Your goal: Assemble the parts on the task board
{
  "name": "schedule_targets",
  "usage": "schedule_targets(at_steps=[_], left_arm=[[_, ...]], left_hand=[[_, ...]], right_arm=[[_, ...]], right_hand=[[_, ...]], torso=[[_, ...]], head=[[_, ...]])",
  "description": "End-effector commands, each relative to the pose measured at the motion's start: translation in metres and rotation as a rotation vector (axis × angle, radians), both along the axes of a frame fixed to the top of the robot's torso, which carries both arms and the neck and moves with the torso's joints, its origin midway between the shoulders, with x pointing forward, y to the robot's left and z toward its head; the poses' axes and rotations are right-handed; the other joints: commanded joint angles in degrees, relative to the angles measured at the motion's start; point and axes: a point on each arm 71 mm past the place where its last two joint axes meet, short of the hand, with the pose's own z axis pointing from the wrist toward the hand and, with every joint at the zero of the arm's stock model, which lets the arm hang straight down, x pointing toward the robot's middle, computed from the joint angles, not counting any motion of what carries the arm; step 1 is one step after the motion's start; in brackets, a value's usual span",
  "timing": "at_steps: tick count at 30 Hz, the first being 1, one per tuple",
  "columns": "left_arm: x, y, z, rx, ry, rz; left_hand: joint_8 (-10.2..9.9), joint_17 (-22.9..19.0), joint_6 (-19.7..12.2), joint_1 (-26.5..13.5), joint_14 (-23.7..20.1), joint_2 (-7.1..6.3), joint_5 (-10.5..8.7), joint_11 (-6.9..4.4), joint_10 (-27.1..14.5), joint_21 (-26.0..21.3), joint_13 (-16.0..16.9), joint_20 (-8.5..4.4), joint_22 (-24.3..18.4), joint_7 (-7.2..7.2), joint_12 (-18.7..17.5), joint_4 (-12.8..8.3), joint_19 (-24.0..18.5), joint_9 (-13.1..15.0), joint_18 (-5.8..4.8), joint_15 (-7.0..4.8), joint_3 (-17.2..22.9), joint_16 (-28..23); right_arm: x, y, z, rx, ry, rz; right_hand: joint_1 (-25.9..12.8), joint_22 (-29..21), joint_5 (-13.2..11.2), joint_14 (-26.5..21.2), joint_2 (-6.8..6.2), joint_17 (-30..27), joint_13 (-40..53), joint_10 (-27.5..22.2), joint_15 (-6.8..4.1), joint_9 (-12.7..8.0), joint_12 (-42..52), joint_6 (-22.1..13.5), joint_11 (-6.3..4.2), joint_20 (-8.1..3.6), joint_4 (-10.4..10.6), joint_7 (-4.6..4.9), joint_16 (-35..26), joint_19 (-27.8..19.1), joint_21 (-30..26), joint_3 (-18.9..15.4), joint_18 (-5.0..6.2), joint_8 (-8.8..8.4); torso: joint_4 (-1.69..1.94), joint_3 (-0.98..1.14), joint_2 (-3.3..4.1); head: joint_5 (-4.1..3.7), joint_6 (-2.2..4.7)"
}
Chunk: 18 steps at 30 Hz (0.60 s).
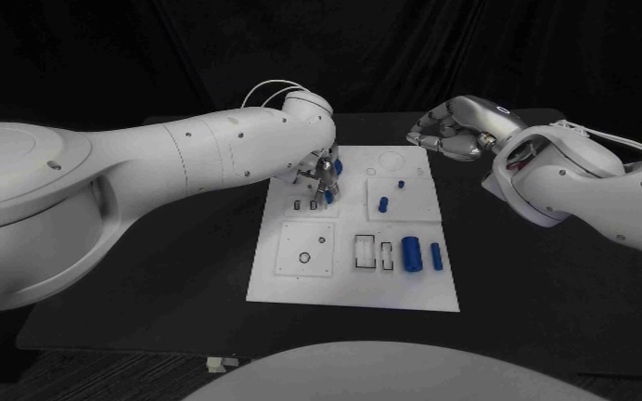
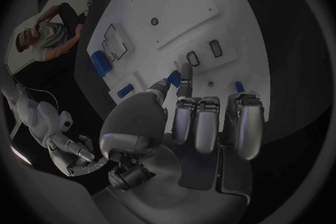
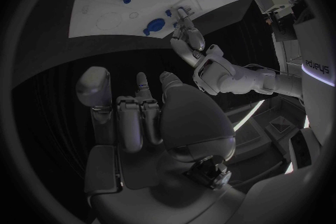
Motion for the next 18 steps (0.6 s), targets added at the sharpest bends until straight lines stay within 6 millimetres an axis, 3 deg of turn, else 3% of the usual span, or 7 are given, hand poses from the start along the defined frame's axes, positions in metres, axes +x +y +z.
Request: schedule_targets(at_steps=[1, 5, 18], left_arm=[[-0.0013, -0.0028, -0.0010, -0.013, 0.009, -0.013], [-0.0016, -0.0035, -0.0010, -0.018, 0.008, -0.016], [-0.0020, -0.0042, -0.0013, -0.030, 0.008, -0.020]], left_hand=[[-0.62, 15.09, -0.42, 0.80, 5.95, -0.33, 1.12, -0.24, 4.04, -0.56, 13.06, -0.17, 9.05, 0.01, -0.36, -0.40, 0.77, 0.26, -0.16, -0.46, 1.20, 0.15], [-0.99, 15.09, -0.63, 1.09, 5.95, -0.60, 2.26, -0.21, 3.78, -0.86, 12.80, -0.15, 8.82, 0.05, -0.72, -1.01, 0.54, 0.49, -0.08, -0.42, 2.23, 0.15], [-1.68, 15.09, -0.99, 1.88, 5.95, -1.24, 3.05, -0.06, 3.11, -1.51, 12.18, 0.02, 8.40, 0.19, -1.59, -2.72, 0.05, 1.15, 0.08, -0.24, 4.88, 0.15]], right_arm=[[0.0000, -0.0007, -0.0010, -0.004, 0.006, -0.010], [0.0000, -0.0007, -0.0011, -0.005, 0.007, -0.010], [0.0005, -0.0002, -0.0018, -0.009, 0.013, -0.010]], right_hand=[[0.62, 6.41, 0.39, 6.11, 0.04, 15.10, 15.09, 6.20, 0.33, 0.06, 0.14, 0.25, 0.30, -0.09, 0.16, 0.00, 0.15, -0.47, -0.34, 0.26, 1.11, 0.18], [0.96, 6.39, 0.67, 6.11, -0.06, 15.10, 15.09, 6.20, 0.33, 0.07, 0.14, 0.27, 0.29, -0.09, 0.05, -0.01, 0.15, -0.50, -0.43, 0.35, 1.12, 0.18], [1.97, 6.31, 2.04, 6.11, -0.28, 15.10, 15.09, 6.20, 0.33, 0.06, 0.14, 0.31, 0.31, -0.10, -0.13, 0.01, 0.15, -0.61, -0.88, 0.70, 1.17, 0.10]], torso=[[0.00, 0.01, 0.00], [0.00, 0.01, -0.01], [0.01, 0.00, 0.01]], head=[[0.06, 0.00], [0.11, 0.00], [0.13, 0.00]])
